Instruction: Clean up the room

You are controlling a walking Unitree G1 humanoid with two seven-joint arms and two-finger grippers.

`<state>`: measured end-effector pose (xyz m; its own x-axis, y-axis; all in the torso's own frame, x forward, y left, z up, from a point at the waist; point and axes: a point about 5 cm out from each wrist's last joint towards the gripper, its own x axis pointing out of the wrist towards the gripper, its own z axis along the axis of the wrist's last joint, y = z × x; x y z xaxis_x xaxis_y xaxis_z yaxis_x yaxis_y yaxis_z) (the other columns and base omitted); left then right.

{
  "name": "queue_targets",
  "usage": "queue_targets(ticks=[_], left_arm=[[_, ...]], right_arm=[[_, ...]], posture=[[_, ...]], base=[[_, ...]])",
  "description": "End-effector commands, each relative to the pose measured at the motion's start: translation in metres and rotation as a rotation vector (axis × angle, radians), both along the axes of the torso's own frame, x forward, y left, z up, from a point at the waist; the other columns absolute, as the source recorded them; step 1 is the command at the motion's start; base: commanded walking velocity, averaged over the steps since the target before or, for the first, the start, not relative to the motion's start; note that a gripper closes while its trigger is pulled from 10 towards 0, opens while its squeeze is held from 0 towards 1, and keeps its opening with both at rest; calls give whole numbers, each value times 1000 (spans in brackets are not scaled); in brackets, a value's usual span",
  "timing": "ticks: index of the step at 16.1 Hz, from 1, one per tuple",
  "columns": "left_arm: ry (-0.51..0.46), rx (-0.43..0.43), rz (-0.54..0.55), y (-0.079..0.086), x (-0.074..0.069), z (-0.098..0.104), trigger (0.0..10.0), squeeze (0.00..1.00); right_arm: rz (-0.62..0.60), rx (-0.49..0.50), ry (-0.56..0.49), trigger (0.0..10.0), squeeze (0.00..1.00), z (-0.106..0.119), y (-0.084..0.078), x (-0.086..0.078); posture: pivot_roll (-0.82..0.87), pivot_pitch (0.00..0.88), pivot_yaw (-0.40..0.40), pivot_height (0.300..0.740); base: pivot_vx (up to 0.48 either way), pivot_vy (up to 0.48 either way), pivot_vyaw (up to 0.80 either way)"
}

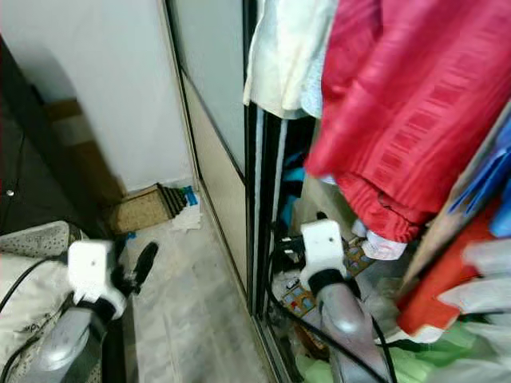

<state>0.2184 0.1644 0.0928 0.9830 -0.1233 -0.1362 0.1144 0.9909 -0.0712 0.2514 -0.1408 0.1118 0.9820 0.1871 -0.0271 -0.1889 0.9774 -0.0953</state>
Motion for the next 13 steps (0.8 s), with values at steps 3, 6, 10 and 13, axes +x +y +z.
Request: queue_targets(ticks=[3, 6, 10, 13], left_arm=[[-2, 92, -19, 4, -17, -4, 10000, 0], [-3, 43, -51, 6, -11, -2, 10000, 0], [-49, 35, -36, 5, -1, 9, 10000, 0], [-49, 30, -50, 2, -2, 10, 10000, 0]], right_arm=[[-76, -5, 10, 10000, 0, -2, -18, -18], [-125, 8, 28, 10000, 0, -6, -26, -16], [-100, -1, 27, 10000, 0, -4, -21, -17], [-88, 5, 31, 10000, 0, -4, -20, -17]], posture=[[-31, 0, -18, 740], [-33, 0, -12, 740], [-34, 14, -12, 740], [-34, 24, -15, 740]], base=[[0, 0, 0], [0, 0, 0], [0, 0, 200], [0, 0, 800]])
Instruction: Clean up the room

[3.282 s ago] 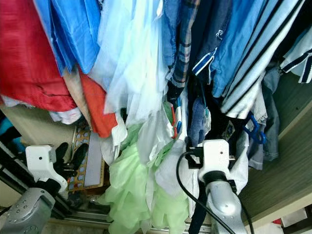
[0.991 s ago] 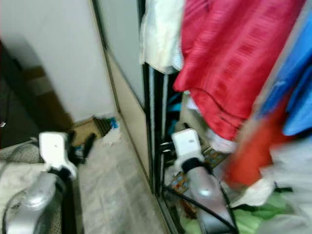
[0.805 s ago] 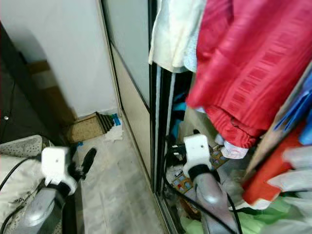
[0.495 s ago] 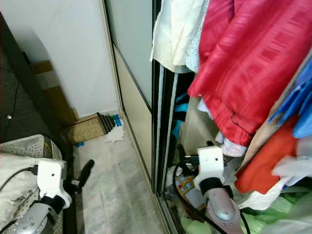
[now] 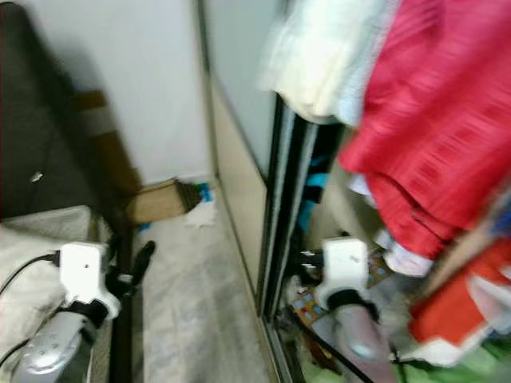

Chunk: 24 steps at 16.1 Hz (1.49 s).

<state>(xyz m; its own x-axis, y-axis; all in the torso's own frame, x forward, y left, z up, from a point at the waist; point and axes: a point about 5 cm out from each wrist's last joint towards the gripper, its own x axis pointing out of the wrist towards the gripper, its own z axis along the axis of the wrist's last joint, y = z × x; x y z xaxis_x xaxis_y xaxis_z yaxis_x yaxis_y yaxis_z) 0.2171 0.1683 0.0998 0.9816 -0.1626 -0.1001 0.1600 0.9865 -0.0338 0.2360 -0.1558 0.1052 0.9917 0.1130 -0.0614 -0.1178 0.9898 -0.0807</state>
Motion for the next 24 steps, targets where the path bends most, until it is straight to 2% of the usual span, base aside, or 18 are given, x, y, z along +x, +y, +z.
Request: queue_targets(ticks=[1, 3, 17, 24], left_arm=[[-3, 1, -6, -3, -1, 2, 10000, 0], [5, -1, -12, -4, -4, 0, 10000, 0], [-14, -14, -18, -13, 4, 5, 10000, 0], [-27, -40, -63, -18, 4, 7, 10000, 0]], right_arm=[[-11, -4, -3, 10000, 0, 3, -5, -2], [-7, -4, -1, 10000, 0, 2, -4, -2], [14, 7, 5, 10000, 0, 2, -3, 4], [32, -6, 0, 10000, 0, 3, -1, 4]], posture=[[-33, 23, -17, 740], [-32, 18, -17, 740], [-39, 29, -17, 740], [-46, 34, -16, 740]], base=[[0, 0, 800], [0, 0, 800], [0, 0, 800], [0, 0, 629]])
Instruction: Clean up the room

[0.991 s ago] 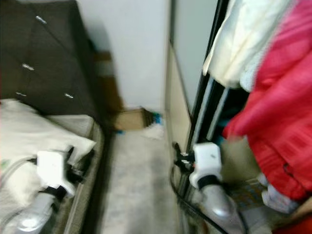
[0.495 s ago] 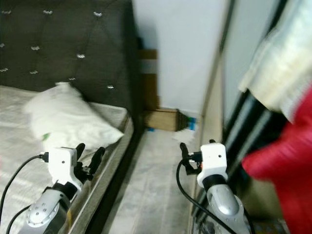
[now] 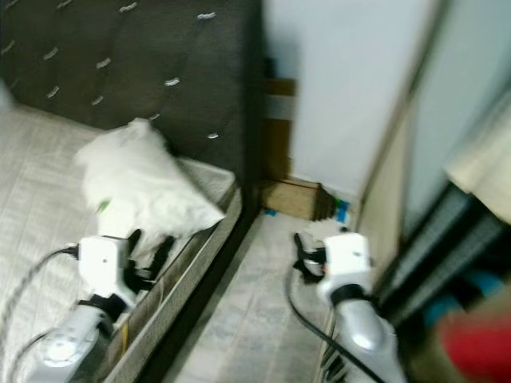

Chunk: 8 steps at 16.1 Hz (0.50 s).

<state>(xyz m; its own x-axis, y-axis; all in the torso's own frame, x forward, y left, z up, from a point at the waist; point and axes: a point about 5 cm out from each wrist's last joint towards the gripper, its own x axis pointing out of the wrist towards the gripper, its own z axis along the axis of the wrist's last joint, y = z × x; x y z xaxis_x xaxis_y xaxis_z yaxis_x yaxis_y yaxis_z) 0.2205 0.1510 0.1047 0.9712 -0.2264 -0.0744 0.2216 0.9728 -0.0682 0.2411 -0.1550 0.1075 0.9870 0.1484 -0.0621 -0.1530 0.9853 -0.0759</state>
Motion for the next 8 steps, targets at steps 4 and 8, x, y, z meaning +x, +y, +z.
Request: queue_targets(ticks=[4, 8], left_arm=[[-6, -5, -8, -2, 1, 2, 10000, 0], [-7, -9, -15, -2, 0, 2, 10000, 0]], right_arm=[[-4, -3, 0, 10000, 0, 0, -2, -1], [-4, 6, 1, 10000, 0, 0, -3, -1]], posture=[[-48, 42, -16, 740], [-47, 39, -19, 740]], base=[[0, 0, 800], [0, 0, 753]])
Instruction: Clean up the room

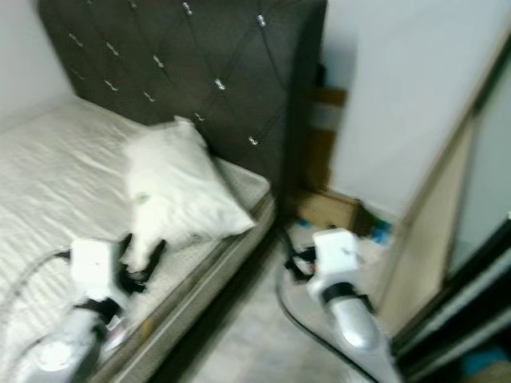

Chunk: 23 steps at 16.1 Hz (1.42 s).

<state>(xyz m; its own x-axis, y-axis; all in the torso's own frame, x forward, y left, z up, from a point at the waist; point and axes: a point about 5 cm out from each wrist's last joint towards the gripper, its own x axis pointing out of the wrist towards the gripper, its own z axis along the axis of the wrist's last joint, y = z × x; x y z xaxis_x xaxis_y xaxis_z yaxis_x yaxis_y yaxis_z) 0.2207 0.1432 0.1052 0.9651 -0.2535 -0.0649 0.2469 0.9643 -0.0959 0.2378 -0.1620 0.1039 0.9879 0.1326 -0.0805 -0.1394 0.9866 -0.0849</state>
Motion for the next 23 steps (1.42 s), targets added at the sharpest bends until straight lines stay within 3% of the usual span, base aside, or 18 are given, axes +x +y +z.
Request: queue_targets(ticks=[1, 8, 13, 16, 23], left_arm=[[-8, 17, 3, 5, -1, 2, 10000, 0], [-8, 10, -16, 3, -3, 1, 10000, 0], [1, 13, -2, 3, -2, -1, 10000, 0], [1, 41, 40, 5, 5, -2, 10000, 0], [-23, 66, 91, 3, 18, -7, 10000, 0]], right_arm=[[9, 25, -14, 10000, 0, 4, 4, 1], [22, 25, -8, 10000, 0, 3, 4, 1], [22, 41, -5, 10000, 0, 2, 3, 2], [51, -3, -24, 10000, 0, 5, 7, 6], [74, 91, -25, 10000, 0, 7, 6, 20]], posture=[[-48, 42, -19, 740], [-47, 41, -25, 740], [-40, 34, -30, 740], [-43, 17, -27, 740], [-32, 0, -43, 740]], base=[[0, 0, 0], [280, 0, 490], [202, 0, 0], [0, 0, 267], [0, 0, 800]])
